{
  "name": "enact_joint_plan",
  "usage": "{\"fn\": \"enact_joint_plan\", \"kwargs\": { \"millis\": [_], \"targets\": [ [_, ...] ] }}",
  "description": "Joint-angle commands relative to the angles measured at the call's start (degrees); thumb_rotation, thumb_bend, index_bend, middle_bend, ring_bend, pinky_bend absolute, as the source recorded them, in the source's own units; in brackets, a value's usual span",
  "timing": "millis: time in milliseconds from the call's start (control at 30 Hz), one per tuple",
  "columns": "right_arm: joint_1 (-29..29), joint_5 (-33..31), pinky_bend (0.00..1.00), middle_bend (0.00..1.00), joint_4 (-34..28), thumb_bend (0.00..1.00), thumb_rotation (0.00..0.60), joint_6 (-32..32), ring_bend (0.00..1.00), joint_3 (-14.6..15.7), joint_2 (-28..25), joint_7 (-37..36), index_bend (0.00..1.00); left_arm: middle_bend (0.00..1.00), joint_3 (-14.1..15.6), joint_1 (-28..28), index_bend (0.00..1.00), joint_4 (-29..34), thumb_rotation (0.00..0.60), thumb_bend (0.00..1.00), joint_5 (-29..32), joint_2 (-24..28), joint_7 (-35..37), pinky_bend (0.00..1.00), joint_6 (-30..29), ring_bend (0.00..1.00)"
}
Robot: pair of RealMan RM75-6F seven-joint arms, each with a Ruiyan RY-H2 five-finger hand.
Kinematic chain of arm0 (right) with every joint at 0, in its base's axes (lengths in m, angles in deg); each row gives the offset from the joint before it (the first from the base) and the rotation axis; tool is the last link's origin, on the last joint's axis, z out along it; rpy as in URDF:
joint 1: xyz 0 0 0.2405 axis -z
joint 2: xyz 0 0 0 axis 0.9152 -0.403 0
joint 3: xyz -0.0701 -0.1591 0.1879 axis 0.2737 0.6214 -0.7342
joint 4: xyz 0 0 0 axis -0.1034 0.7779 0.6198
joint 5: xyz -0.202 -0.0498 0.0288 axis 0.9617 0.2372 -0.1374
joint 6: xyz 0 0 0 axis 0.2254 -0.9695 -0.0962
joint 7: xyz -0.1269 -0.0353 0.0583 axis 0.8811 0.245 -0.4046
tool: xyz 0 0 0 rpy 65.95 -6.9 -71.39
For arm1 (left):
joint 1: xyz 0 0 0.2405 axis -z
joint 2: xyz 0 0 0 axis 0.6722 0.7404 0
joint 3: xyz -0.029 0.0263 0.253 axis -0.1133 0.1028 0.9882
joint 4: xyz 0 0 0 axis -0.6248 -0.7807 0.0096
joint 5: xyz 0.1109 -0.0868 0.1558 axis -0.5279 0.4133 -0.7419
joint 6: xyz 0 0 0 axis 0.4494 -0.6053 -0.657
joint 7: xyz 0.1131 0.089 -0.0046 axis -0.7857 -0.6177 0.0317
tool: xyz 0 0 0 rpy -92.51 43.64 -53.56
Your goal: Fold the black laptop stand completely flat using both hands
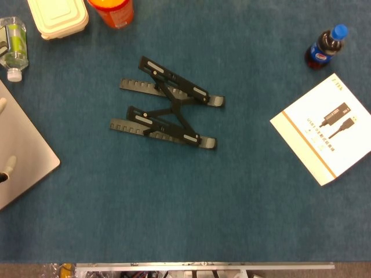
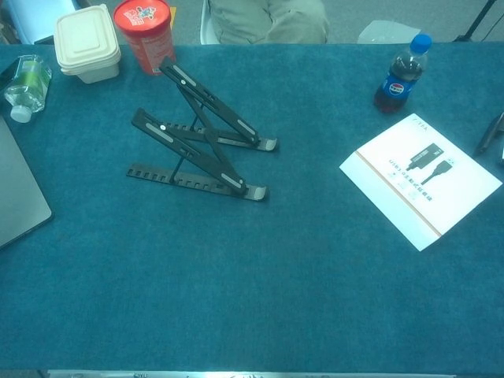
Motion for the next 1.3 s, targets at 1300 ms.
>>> {"fn": "enact_joint_plan", "kwargs": {
  "millis": [1300],
  "targets": [
    [-33.38,18.18,0.06,0.19,-12.36,0.14,0.381,31.86,0.05,-4.33,1.27,14.42,0.18,0.15,0.63,1.18,0.06,2.86,0.6,0.27,-1.74,1.44,1.67,0.07,1.85,0.05]
  ]
}}
